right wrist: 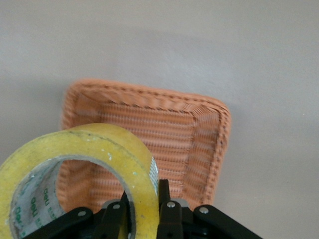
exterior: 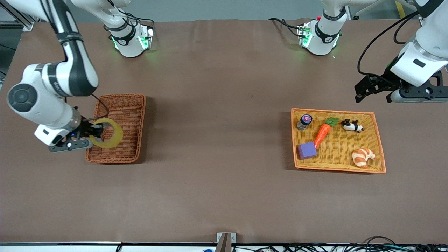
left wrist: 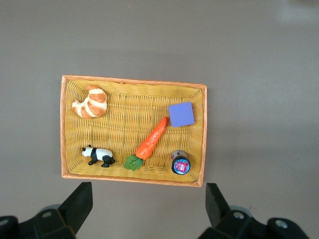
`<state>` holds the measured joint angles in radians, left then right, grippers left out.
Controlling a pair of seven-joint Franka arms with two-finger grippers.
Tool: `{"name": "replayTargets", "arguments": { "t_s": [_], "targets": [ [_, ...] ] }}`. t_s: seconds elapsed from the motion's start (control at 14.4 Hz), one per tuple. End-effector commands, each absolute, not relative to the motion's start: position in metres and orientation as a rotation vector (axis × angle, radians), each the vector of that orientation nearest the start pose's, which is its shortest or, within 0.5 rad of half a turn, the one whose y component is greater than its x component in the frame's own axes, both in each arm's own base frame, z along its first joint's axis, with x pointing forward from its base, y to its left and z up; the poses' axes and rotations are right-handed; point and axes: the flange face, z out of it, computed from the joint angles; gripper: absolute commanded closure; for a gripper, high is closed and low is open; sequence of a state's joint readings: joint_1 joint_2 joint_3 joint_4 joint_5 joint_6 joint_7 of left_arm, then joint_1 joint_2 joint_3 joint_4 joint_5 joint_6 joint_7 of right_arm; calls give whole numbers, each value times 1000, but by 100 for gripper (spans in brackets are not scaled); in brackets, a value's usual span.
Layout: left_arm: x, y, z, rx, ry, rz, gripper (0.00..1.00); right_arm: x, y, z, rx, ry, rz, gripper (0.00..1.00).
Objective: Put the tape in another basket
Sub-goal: 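Carry the tape with the right gripper and lower it into the basket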
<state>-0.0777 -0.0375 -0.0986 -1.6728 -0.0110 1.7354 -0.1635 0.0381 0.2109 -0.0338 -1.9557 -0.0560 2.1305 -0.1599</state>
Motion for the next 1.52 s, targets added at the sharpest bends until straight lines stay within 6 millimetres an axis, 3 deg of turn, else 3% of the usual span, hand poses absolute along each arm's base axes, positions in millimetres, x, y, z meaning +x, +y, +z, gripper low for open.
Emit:
{"name": "replayTargets", "arguments": {
  "t_s": [0.0, 0.21, 0.35, 0.62, 0.97, 1.11, 1.25, 1.32, 1.39, 1.46],
  "targets": [
    [550, -99, 619, -3168, 0, -167, 0, 564, -16, 343, -3137, -383, -6, 99],
    [546, -99, 625, -3170, -17, -183, 0, 529, -18, 288, -3142, -404, -119, 99],
    [544, -99, 631, -3178, -42, -195, 0, 517, -17, 269, -3142, -407, -124, 99],
    [541, -111, 618, -3175, -40, -122, 0, 507, -17, 246, -3142, -408, -107, 97],
    [537, -116, 623, -3178, -52, -113, 0, 506, -17, 225, -3145, -413, -99, 87],
    [537, -115, 622, -3177, -57, -109, 0, 506, -17, 222, -3145, -415, -89, 72],
    [537, -109, 620, -3174, -66, -85, 0, 506, -17, 219, -3144, -423, -74, 38],
    [536, -104, 620, -3172, -61, -71, 0, 508, -17, 222, -3144, -420, -79, 11],
    [536, -102, 622, -3172, -63, -74, 0, 509, -17, 225, -3145, -415, -87, 0],
    [536, -101, 623, -3172, -68, -76, 0, 511, -15, 233, -3145, -405, -94, 0]
  ]
}}
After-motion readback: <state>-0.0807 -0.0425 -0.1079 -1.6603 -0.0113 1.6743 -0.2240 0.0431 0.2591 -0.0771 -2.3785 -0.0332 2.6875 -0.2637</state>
